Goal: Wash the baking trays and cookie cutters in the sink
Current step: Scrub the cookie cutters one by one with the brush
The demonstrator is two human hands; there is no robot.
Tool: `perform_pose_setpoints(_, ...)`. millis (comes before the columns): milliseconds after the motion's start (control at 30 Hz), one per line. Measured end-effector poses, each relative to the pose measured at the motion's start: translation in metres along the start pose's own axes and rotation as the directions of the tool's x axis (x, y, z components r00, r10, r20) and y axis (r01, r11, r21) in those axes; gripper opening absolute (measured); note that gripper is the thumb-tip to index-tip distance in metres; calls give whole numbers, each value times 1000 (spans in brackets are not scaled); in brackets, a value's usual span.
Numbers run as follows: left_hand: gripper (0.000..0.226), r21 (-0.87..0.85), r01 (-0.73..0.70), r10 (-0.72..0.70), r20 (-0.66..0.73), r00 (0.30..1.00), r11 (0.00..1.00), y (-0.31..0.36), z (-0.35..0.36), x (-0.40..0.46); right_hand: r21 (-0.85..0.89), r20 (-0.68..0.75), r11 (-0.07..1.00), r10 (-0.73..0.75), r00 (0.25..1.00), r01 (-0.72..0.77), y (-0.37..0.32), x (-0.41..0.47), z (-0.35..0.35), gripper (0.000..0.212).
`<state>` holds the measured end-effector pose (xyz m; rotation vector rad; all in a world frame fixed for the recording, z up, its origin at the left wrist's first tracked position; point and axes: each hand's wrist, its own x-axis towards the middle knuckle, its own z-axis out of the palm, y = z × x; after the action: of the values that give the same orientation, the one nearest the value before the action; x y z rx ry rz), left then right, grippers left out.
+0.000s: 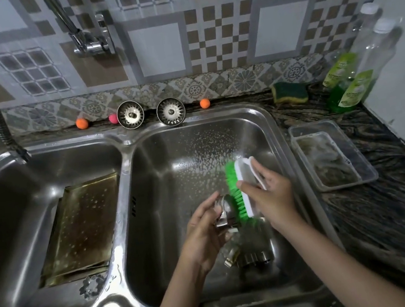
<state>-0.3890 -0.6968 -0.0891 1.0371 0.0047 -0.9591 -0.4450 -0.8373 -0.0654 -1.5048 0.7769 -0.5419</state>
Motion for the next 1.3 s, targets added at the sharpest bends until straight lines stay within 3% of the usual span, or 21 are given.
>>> perform_pose_setpoints(133,55,6,-4,4,-52,999,1000,4,-6,3,62,-41,998,1,999,1,-5,2,-8,66)
perform_pose_setpoints(233,58,-76,18,-25,-90,996,997,8,-10,8,198,31,977,70,997,-74,-4,-10,-12,59)
perform_pose_setpoints(400,30,-132,70,-86,-121,989,989,9,-4,11,174,145,984,-1,989,-24,1,-40,-9,62)
perform_pose_setpoints(567,17,-130,143,-162,-154,975,981,2,3,10,110,125,994,-28,992,14,15,-36,1,65)
perform_pose_setpoints(700,45,-106,205,-215,-102,971,973,5,5,3,87,78,996,-3,997,-4,23,-27,-2,66)
perform_pose_setpoints(767,46,-115,221,-229,-58,972,968,9,4,-1,79,76,997,-2,997,-4,23,-24,-3,67)
perform_pose_setpoints(933,62,-61,162,-165,-62,984,985,13,3,-2,62,95,998,-24,995,19,22,-22,-6,68)
perform_pose_setpoints(1033,55,-108,118,-126,-62,990,987,14,1,-2,109,85,994,-2,996,-8,15,-23,-9,67)
perform_pose_setpoints(1167,40,-112,75,-78,-21,997,991,12,3,-3,150,207,987,26,978,-58,3,-32,-6,61)
perform_pose_setpoints(1300,40,-72,70,-70,5,998,995,10,6,-5,139,122,990,13,993,-30,7,-31,7,63)
